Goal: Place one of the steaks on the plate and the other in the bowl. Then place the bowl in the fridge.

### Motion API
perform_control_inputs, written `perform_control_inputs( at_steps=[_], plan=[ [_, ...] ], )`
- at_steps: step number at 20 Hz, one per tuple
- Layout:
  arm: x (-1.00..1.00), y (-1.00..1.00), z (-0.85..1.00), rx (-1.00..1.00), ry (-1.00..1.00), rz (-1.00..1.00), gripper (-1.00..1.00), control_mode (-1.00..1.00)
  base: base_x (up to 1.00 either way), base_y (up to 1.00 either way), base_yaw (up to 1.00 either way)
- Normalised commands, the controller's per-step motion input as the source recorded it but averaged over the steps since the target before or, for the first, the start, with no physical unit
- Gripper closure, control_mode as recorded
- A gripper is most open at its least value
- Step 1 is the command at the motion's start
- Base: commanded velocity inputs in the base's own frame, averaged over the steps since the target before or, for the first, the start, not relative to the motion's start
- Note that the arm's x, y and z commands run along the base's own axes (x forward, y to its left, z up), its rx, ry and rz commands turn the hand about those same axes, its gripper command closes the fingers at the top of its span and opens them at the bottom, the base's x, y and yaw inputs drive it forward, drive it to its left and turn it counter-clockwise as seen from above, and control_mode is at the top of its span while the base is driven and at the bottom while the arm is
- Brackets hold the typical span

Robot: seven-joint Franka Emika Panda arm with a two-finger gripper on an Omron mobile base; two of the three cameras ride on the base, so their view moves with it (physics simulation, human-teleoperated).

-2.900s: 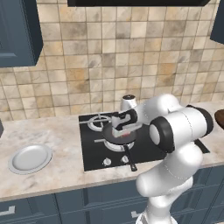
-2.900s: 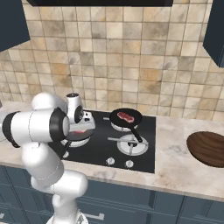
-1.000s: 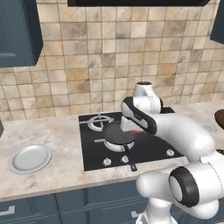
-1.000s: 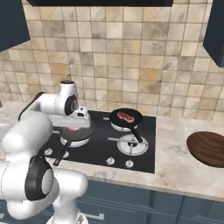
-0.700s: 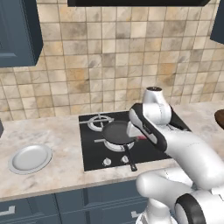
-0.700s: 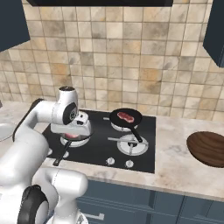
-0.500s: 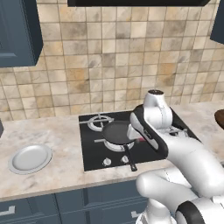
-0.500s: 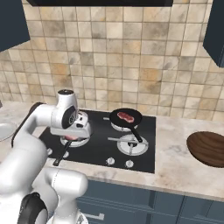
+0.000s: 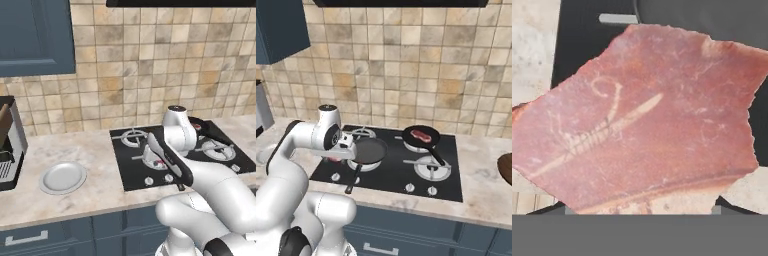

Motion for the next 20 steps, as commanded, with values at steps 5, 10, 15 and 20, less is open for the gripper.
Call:
perform_control_inputs(
  at_steps=[5, 10, 15, 20],
  plan=[
    [0.00, 0.00, 0.00, 0.00, 0.00, 0.00, 1.00, 1.00, -0.01, 1.00, -0.02],
    [0.00, 0.00, 0.00, 0.00, 0.00, 0.00, 1.00, 1.00, 0.00, 0.89, 0.00],
    [0.04, 0.02, 0.00, 0.00, 0.00, 0.00, 1.00, -1.00, 0.00, 0.17, 0.00],
    [0.74, 0.14, -0.18, 0.00, -0.01, 0.10, 1.00, -1.00, 0.00, 0.00, 0.00]
  ],
)
